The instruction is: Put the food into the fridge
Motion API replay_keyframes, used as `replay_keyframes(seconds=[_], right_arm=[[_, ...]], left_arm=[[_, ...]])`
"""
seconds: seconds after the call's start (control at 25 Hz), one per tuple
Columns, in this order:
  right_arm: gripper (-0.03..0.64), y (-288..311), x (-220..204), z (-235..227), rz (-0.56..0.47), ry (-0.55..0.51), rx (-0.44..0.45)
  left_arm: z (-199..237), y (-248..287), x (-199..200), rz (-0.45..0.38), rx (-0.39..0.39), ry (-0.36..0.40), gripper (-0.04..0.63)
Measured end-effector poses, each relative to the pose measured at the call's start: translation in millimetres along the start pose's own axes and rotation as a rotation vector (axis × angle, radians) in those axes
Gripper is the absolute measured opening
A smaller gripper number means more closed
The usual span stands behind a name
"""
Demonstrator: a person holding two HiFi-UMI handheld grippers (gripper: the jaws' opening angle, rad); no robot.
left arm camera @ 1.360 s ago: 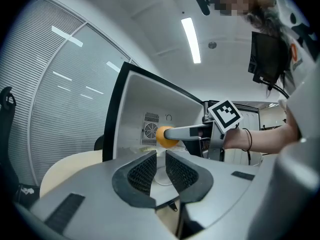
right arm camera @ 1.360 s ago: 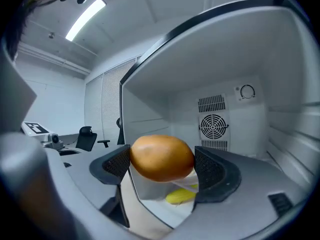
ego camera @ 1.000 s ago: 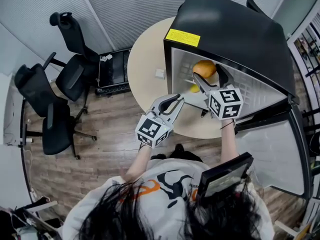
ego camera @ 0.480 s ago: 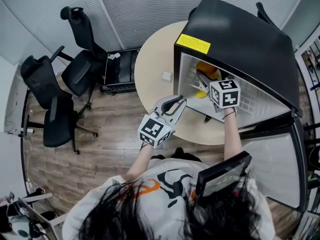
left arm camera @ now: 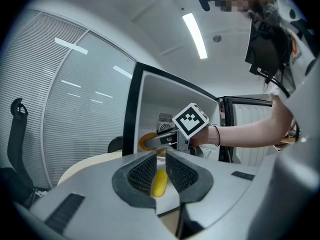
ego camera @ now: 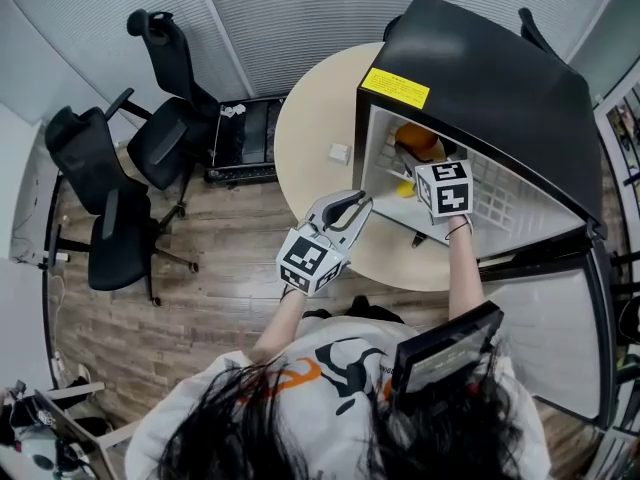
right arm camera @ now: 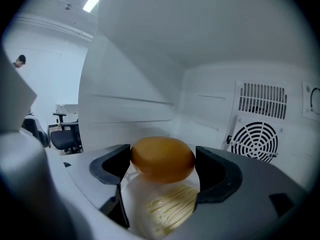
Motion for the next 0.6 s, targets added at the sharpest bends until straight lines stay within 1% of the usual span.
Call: replay_keyframes(seconds=[0.16,0.44,0.6], right_arm=[[0.393,-3,1,-5,-0.019,0.046,0.007],[0.393,-11,9,-2,-0.022,0.033,0.001],[0.393,-18,10,3,-0.034,0.033,-0.016]], left_arm=[[2,-3,-2,0.004,0.003,-0.003,0.049],[5,-10,-4,0.005,0.005,0.0,0.049],[7,-14,-4,0.004,0.003,0.003,0.049]])
Point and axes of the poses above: the fingertips, and each gripper's own axes: y forward along the fingers, z to its left, x out of its top, the point moved 7 cm from there along -y, backward along the fingers, and after that the axes turned 15 degrees about z, right-handed, at the moved point
